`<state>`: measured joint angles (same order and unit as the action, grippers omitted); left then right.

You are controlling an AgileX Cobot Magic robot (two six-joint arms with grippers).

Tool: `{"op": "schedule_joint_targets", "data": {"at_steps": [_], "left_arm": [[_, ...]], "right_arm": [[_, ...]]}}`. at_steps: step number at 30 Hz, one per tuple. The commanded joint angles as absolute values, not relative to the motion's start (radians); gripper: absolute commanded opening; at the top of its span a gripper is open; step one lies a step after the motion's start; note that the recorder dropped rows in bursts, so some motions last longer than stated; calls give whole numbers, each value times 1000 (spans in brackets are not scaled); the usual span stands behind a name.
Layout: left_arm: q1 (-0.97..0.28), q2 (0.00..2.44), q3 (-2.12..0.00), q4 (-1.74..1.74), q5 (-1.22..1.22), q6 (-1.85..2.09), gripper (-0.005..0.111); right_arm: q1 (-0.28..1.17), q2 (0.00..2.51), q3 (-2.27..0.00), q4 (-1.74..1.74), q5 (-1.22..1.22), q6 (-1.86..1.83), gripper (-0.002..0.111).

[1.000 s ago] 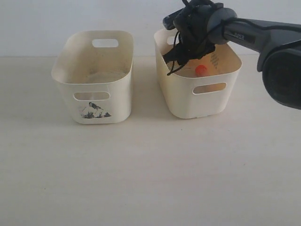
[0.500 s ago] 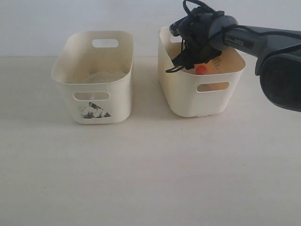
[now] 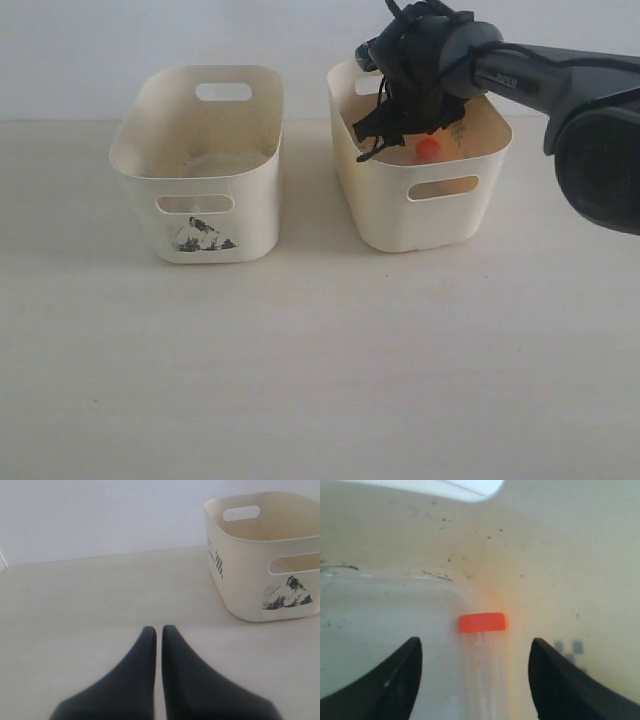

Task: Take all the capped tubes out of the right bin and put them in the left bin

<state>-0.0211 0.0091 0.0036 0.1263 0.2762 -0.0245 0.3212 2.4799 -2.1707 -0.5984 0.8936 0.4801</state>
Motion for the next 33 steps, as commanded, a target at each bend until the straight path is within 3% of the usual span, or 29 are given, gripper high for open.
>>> {"op": "schedule_joint_targets", "data": {"at_steps": [1, 33], "left_arm": [[-20, 7, 0, 120, 261, -36, 4], [-20, 7, 0, 120, 261, -36, 4]], "right_arm": [[350, 2438, -2164, -579, 921, 493, 59], [359, 2545, -2164, -741, 977, 541, 59]]}}
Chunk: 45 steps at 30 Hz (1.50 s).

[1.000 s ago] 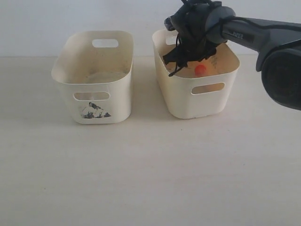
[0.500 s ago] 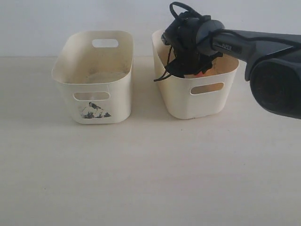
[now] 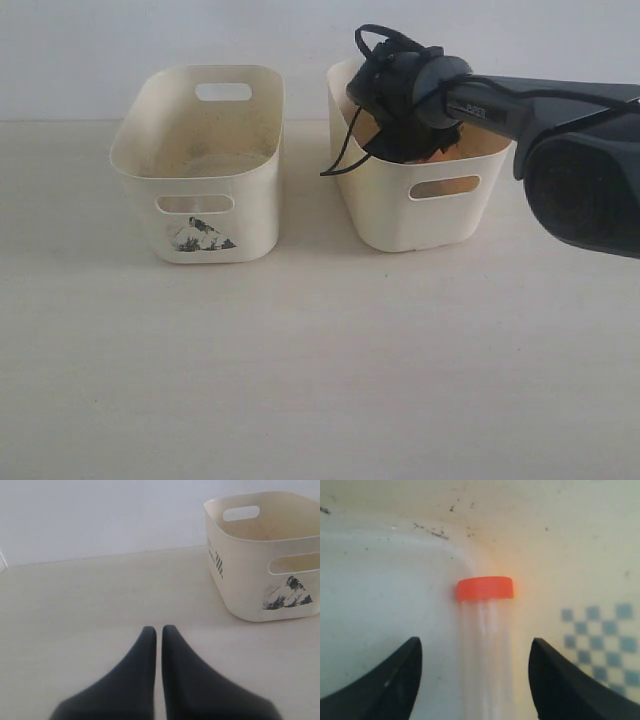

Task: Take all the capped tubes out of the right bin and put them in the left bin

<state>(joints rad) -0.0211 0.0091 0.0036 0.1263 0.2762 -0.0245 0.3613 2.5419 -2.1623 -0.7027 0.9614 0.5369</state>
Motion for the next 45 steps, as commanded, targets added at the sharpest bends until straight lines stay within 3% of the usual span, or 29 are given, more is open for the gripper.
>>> {"op": "schedule_joint_targets", "data": {"at_steps": [1, 21, 28, 36, 40, 45], "left_arm": [[-20, 7, 0, 120, 261, -36, 4], [-20, 7, 0, 120, 261, -36, 4], [-20, 7, 0, 120, 261, -36, 4], [-20, 7, 0, 120, 261, -36, 4], [-20, 7, 0, 120, 261, -36, 4], [-20, 7, 0, 120, 261, -36, 4]], "right_arm": [[359, 2548, -2164, -740, 977, 541, 59], [357, 2614, -2164, -769, 1038, 581, 58], [330, 2627, -2164, -753, 1087, 581, 30], [318, 2627, -2164, -743, 1097, 573, 23], [318, 2627, -2164, -734, 1097, 552, 0], [318, 2627, -2164, -734, 1097, 547, 0]]}}
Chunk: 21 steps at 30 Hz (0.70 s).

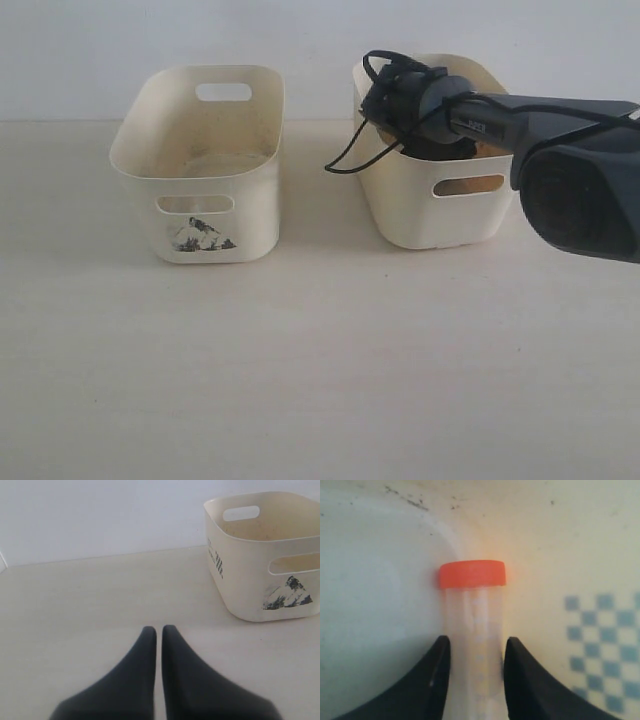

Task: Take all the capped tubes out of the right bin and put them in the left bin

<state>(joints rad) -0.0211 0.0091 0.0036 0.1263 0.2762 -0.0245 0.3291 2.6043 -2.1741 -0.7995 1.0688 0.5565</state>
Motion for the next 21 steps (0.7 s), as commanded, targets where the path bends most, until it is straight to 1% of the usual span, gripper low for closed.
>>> {"op": "schedule_joint_targets", "data": {"at_steps": [1, 21], "left_arm": [[-20, 7, 0, 120, 261, -36, 4], [-20, 7, 0, 120, 261, -36, 4]], "right_arm": [[318, 2624, -2164, -734, 1099, 547, 0], [318, 2425, -2164, -560, 1112, 518, 0]]}}
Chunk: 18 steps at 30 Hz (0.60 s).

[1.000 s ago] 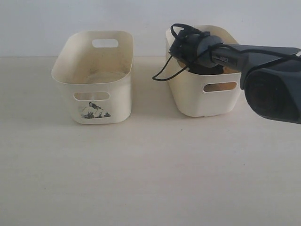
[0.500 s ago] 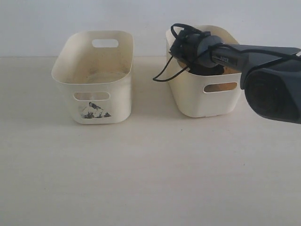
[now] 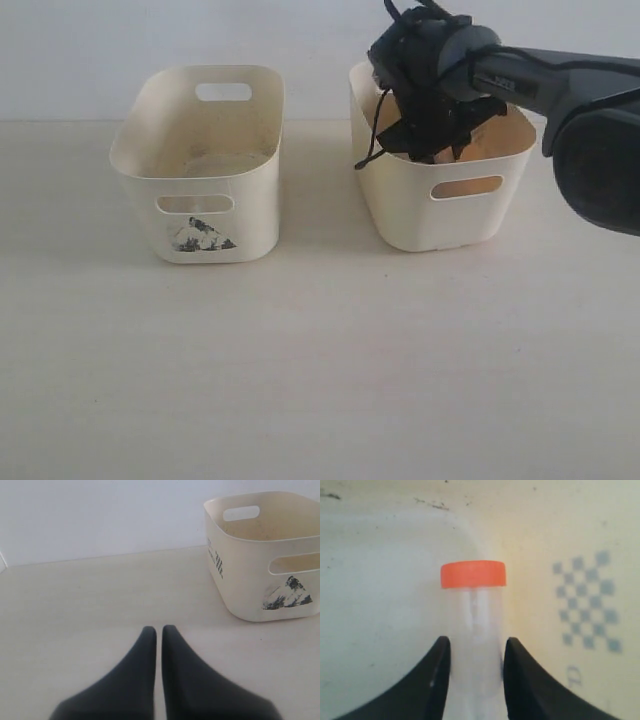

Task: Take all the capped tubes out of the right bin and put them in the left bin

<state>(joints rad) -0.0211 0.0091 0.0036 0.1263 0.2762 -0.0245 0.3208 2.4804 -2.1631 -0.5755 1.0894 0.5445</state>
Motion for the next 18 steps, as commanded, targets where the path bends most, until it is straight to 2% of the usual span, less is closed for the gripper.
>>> {"op": "schedule_joint_targets", "data": {"at_steps": [1, 18], "left_arm": [[-20, 7, 0, 120, 261, -36, 4], [-20, 7, 0, 120, 261, -36, 4]], "right_arm": [[318, 2414, -2164, -555, 1119, 516, 0], [331, 2132, -2164, -428, 1162, 457, 0]]}}
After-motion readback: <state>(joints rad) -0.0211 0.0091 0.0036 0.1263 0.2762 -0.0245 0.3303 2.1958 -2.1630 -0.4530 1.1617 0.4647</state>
